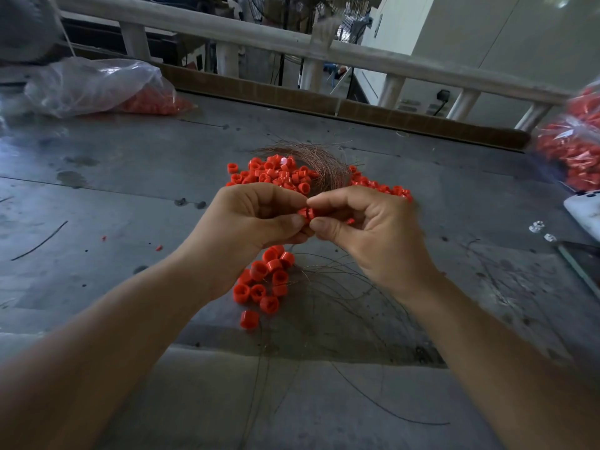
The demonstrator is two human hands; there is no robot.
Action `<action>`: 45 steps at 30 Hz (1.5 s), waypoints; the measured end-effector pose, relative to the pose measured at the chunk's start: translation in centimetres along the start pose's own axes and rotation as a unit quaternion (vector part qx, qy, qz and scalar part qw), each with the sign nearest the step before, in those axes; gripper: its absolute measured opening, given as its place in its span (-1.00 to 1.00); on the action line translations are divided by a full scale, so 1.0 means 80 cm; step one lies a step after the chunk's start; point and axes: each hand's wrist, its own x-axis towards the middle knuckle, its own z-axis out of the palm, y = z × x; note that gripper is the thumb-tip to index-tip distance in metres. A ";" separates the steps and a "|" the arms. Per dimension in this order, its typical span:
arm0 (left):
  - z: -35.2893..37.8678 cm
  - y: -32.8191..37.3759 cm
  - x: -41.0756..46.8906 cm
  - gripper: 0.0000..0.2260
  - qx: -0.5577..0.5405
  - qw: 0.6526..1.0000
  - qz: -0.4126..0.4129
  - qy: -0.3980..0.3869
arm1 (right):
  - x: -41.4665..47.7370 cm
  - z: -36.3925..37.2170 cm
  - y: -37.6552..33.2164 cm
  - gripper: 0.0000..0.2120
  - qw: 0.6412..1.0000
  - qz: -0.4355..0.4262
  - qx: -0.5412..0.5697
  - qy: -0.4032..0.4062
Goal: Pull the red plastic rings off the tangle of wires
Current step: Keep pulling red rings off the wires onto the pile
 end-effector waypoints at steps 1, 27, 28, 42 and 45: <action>0.000 0.000 0.000 -0.81 0.002 1.000 0.002 0.001 | 0.000 -0.001 0.000 -0.76 1.000 0.000 -0.002 0.000; 0.001 -0.002 -0.003 -0.86 -0.004 1.000 0.000 0.002 | -0.002 -0.005 -0.002 -0.81 0.993 -0.079 -0.090 0.023; 0.001 -0.002 -0.003 -0.85 -0.007 1.000 -0.003 0.001 | -0.003 -0.004 -0.003 -0.81 0.993 -0.080 -0.088 0.026; -0.002 0.004 -0.003 -0.82 -0.037 0.998 -0.019 -0.049 | 0.001 -0.007 -0.003 -0.78 0.997 -0.069 -0.046 0.003; -0.004 0.005 -0.003 -0.80 -0.046 0.995 -0.033 -0.083 | 0.002 -0.012 -0.006 -0.65 0.997 -0.041 -0.033 -0.049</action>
